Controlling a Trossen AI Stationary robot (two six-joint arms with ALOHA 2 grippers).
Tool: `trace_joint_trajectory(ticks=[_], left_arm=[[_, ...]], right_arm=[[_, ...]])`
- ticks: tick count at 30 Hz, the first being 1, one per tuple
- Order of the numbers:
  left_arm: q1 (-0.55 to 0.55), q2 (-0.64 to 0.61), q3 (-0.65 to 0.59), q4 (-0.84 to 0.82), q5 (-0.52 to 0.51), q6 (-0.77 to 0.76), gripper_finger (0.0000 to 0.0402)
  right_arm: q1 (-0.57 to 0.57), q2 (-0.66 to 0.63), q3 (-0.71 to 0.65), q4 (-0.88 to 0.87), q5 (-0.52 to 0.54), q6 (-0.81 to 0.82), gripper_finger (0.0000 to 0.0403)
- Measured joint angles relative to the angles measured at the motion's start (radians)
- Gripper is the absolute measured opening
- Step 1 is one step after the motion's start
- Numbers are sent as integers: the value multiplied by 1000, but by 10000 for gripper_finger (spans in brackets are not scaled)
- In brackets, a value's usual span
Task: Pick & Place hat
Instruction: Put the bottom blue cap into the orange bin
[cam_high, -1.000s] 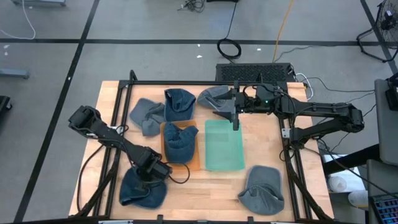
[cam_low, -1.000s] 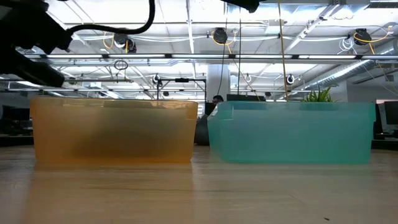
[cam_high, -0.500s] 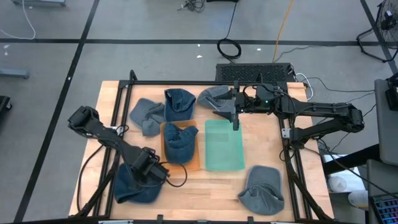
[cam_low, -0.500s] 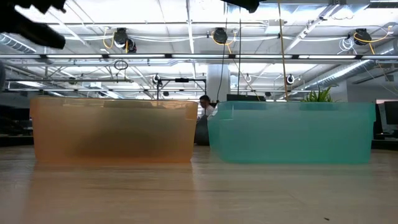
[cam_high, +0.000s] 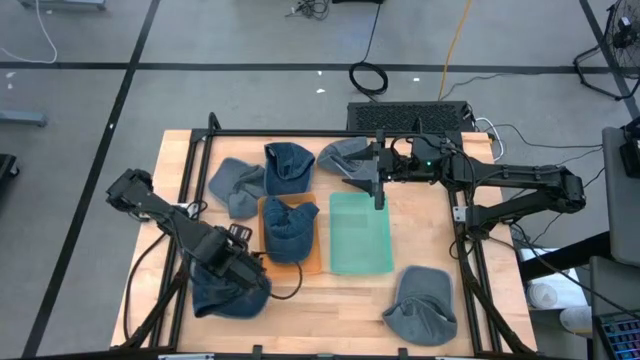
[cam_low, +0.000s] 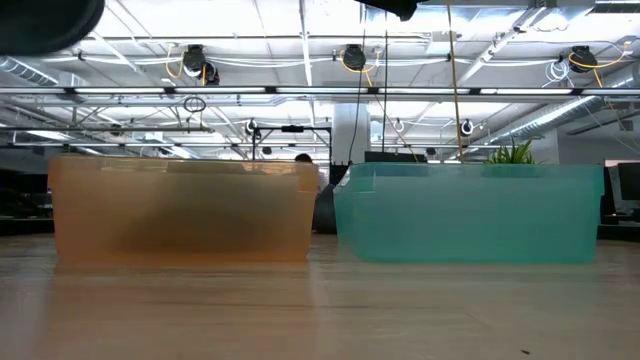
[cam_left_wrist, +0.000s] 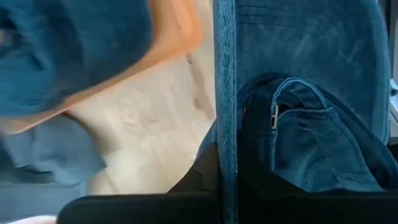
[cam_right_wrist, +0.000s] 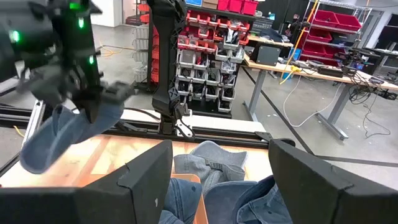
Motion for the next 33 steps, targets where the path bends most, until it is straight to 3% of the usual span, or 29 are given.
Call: trace_joint_trajectory(ticks=[12, 21, 33], left_arm=[[2, -163, 125, 4, -231, -2, 10], [3, -280, 125, 1, -416, 51, 10], [-2, -307, 76, 4, -720, 182, 10]], right_arm=[[0, 0, 0, -1, 0, 0, 254], [0, 0, 0, 0, 0, 39, 254], [5, 0, 0, -34, -2, 184, 254]])
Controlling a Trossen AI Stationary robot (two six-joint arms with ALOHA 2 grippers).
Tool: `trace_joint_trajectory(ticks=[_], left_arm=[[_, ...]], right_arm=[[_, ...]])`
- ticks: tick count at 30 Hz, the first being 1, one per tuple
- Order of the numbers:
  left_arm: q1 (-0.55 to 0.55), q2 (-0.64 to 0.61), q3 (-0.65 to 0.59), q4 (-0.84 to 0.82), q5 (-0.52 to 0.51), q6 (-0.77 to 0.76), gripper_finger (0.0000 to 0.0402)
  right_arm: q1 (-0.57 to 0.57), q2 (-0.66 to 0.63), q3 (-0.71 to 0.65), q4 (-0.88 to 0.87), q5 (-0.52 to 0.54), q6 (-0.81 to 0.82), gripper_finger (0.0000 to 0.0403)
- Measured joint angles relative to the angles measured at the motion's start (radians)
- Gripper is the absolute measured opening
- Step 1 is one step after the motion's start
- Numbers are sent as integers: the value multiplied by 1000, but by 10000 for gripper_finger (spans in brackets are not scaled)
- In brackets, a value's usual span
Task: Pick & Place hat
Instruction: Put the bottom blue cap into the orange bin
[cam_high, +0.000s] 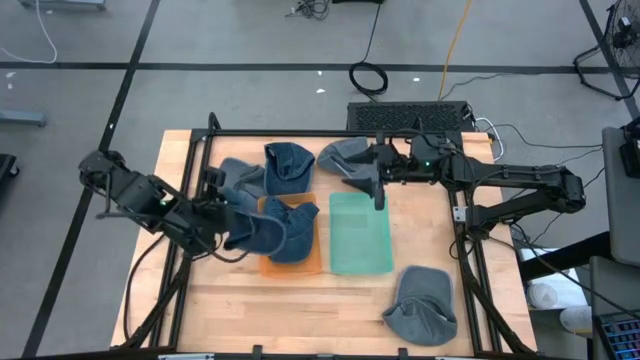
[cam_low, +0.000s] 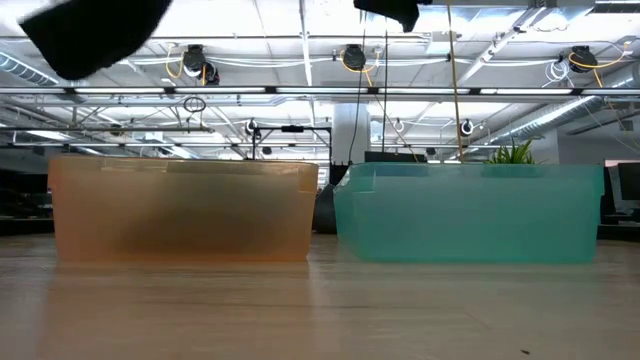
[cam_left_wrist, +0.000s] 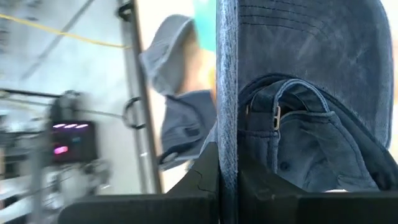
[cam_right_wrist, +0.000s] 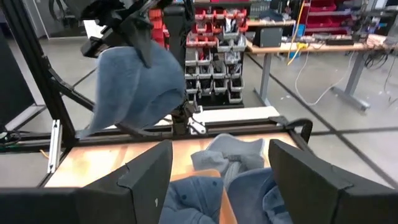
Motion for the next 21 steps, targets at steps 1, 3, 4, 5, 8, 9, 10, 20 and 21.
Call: trace_joint_trajectory(ticks=[1, 3, 4, 5, 8, 9, 10, 20, 21], left_arm=[[-11, -8, -28, 4, -36, -3, 10], [-35, -34, -89, 28, -104, -9, 10], [-45, -51, -124, 46, -134, -7, 10], [-54, -69, -159, 68, -157, -3, 10], [-85, -124, -262, 151, -214, -3, 10], [-92, -143, -293, 178, -237, 0, 10], [-100, -161, -322, 198, -258, 9, 10], [-140, -229, -521, 294, -540, 61, 10], [-140, -229, -533, 301, -558, 67, 10]], right_arm=[[2, 0, 0, -11, 0, 0, 254], [10, 0, 0, -38, -1, 0, 254], [15, 0, 0, -49, -1, -1, 254], [19, 0, 0, -55, -2, -3, 254], [42, 0, 0, -55, -2, -25, 254], [51, 0, 0, -55, -2, -36, 254], [60, 0, 0, -55, -2, -49, 254], [133, 0, -86, 50, 1, -22, 254], [138, 0, -107, 77, 1, -15, 254]])
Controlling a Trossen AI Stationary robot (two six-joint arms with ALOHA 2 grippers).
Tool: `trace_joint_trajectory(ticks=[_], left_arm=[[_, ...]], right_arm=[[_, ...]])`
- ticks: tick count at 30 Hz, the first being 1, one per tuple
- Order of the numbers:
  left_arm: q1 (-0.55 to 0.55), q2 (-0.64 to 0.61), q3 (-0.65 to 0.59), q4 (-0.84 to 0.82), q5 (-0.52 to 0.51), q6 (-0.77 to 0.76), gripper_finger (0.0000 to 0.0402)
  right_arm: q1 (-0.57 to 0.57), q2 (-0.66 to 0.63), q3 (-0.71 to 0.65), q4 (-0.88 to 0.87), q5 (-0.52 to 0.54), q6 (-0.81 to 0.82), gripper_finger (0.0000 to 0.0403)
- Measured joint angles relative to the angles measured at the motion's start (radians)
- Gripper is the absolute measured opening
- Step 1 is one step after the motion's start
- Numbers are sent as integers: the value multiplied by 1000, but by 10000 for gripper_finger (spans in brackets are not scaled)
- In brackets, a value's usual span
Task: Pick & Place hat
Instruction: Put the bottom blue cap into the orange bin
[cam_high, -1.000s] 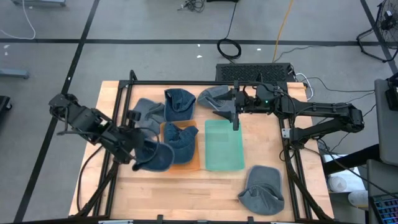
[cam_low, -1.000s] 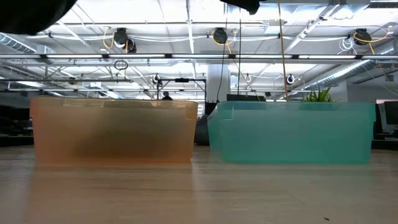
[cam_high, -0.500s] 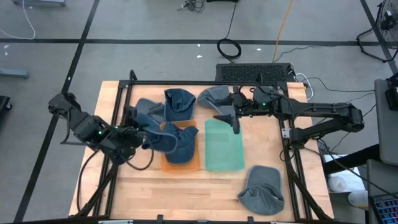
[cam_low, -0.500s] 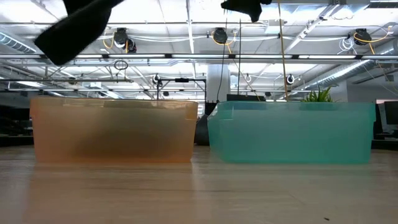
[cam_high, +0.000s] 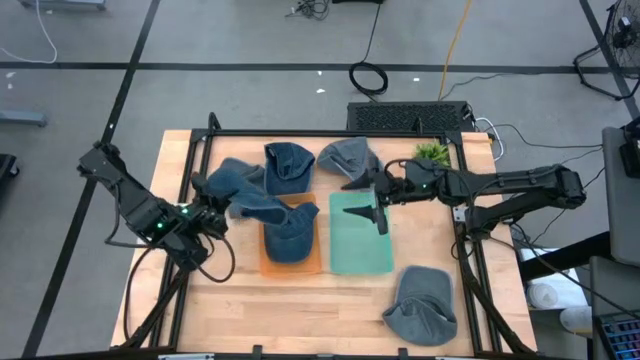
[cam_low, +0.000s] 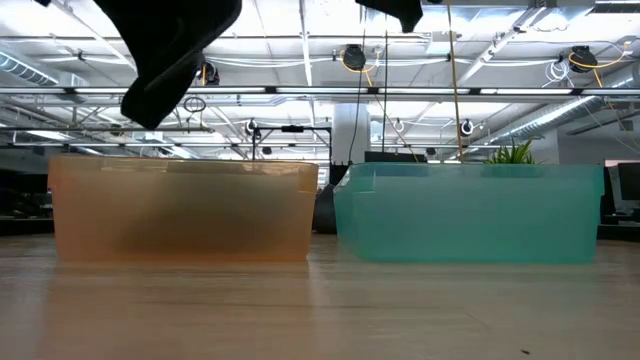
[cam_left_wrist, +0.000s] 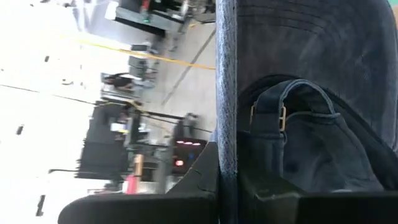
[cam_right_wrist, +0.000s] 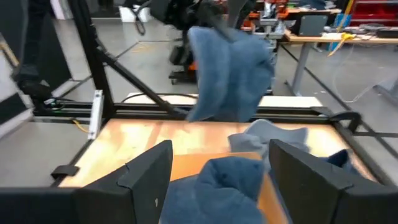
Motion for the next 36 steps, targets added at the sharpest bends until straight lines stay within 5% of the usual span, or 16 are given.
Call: trace_joint_trajectory(ticks=[11, 21, 36], left_arm=[[0, 0, -135, 123, -158, 39, 10], [0, 1, -247, 242, -318, 81, 10], [50, 1, -249, 653, -340, 658, 10]], right_arm=[[8, 0, -240, 389, 1, 90, 254], [8, 0, -365, 560, 5, 159, 254], [7, 0, -393, 700, 33, 374, 254]])
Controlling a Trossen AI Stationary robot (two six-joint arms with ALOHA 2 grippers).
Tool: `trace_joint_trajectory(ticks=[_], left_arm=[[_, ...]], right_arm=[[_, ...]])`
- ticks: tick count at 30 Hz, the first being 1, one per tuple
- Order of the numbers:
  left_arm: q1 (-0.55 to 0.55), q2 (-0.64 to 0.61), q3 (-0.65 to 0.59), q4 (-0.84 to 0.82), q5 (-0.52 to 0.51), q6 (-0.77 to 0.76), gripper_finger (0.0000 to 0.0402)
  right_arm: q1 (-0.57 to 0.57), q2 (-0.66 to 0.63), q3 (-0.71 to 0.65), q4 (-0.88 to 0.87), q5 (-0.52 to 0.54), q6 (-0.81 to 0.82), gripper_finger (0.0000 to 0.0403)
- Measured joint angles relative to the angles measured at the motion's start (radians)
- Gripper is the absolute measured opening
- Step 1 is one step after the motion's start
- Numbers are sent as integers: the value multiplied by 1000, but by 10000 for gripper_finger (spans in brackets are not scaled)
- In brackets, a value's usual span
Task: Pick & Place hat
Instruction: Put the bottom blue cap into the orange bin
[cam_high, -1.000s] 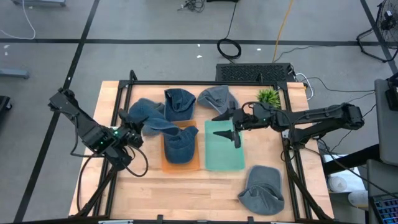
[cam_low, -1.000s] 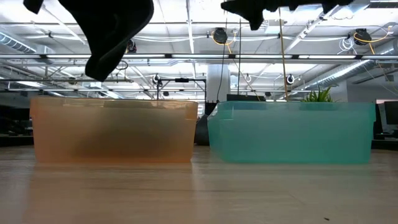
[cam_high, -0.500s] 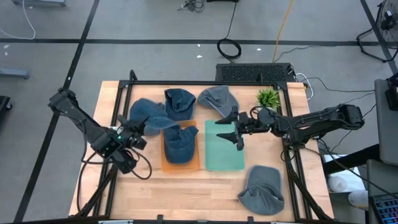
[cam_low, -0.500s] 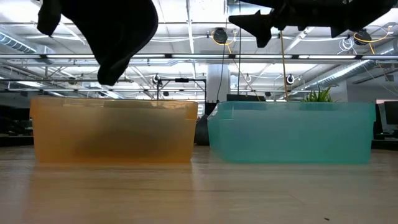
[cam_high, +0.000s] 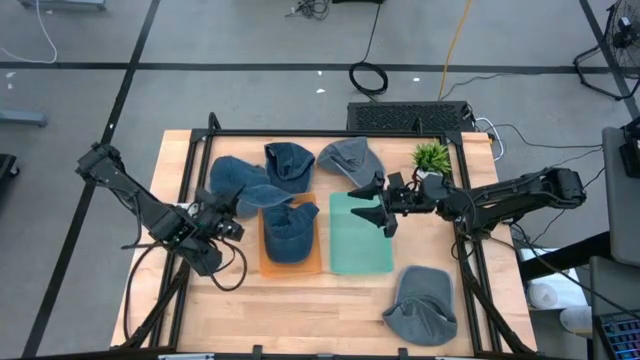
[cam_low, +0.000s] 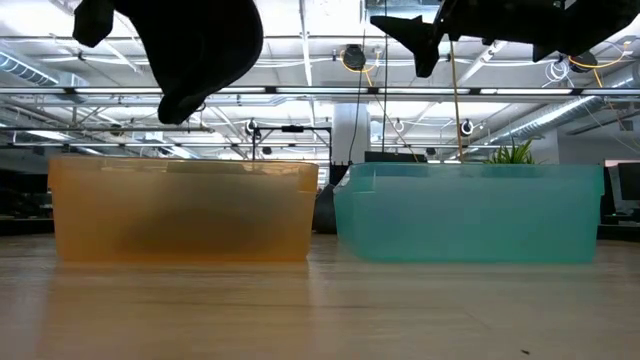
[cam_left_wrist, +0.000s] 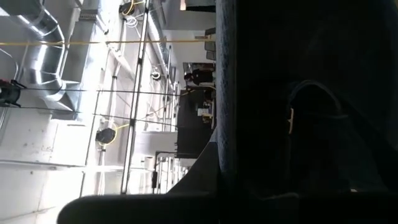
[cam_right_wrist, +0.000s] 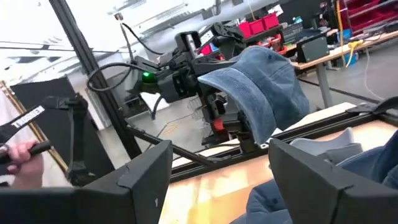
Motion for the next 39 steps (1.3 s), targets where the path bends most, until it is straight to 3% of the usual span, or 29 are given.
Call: trace_joint_trajectory(ticks=[6, 17, 20, 25, 39], left_arm=[[17, 0, 0, 216, 1, 188, 10], [78, 0, 4, 363, 66, 242, 10], [101, 0, 4, 439, 134, 270, 10], [141, 13, 4, 585, 328, 400, 10], [274, 170, 4, 1077, 448, 746, 10]], right_arm=[[0, 0, 0, -1, 0, -170, 254], [30, 0, 0, 23, 106, -426, 254], [33, 0, 0, 24, 105, -444, 254], [33, 0, 0, 26, 105, -442, 254], [69, 0, 0, 32, 184, -502, 254]])
